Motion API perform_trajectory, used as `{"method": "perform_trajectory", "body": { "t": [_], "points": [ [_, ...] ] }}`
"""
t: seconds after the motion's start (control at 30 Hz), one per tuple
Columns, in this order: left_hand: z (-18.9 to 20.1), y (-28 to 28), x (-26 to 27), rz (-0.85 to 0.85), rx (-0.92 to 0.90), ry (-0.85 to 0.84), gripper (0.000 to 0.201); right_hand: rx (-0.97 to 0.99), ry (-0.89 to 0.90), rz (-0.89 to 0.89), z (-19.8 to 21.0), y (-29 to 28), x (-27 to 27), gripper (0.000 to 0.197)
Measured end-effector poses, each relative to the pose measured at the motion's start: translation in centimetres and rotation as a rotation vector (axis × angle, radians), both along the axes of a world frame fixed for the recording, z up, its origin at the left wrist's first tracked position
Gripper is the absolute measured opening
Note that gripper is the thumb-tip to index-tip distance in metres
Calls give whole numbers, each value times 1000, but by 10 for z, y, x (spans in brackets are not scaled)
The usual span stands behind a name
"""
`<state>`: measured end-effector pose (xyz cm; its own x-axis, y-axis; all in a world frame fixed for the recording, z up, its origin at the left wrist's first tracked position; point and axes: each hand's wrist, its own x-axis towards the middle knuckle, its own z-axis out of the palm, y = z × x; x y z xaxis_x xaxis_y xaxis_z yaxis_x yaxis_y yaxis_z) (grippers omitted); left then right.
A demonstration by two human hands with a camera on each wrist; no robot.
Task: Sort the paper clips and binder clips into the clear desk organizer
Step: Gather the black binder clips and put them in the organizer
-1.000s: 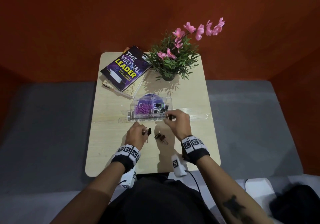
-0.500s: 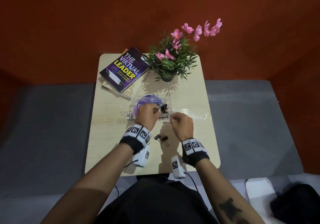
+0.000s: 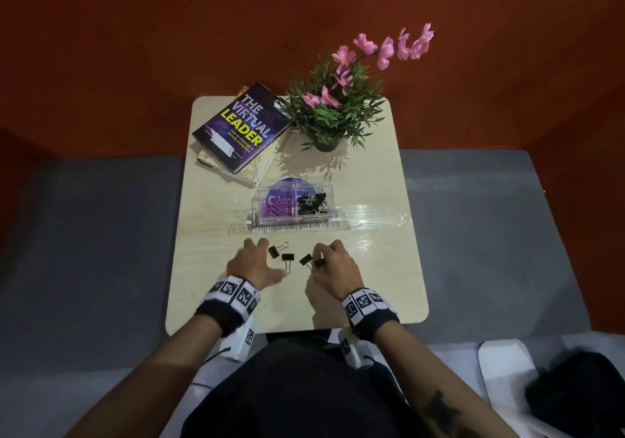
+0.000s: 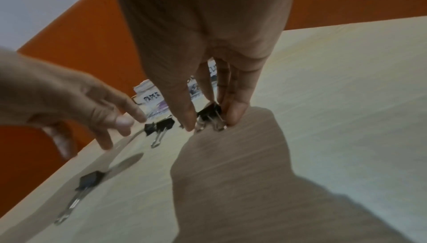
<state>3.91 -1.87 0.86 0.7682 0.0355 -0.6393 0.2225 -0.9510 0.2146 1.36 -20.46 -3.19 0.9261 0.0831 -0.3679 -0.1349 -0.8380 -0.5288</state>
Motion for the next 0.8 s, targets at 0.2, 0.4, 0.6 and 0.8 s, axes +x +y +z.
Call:
{"method": "perform_trajectory", "body": {
  "t": [0.2,0.4,0.6,0.8],
  "points": [
    [-18,-12,-20,5,-114,-101,77,-28,-59,82,-2,26,0,29],
    [-24,-23,-17,-127,-208,-223,56,-76,-50,109,3,37,5,25],
    [-29,-21,-10,-69,-210,-253,27,-29,-51,91,3,34,10,18],
    [-25,-28,-2,-41,-215,-241,20,2,-28,46,6,28,19,19]
  ]
}}
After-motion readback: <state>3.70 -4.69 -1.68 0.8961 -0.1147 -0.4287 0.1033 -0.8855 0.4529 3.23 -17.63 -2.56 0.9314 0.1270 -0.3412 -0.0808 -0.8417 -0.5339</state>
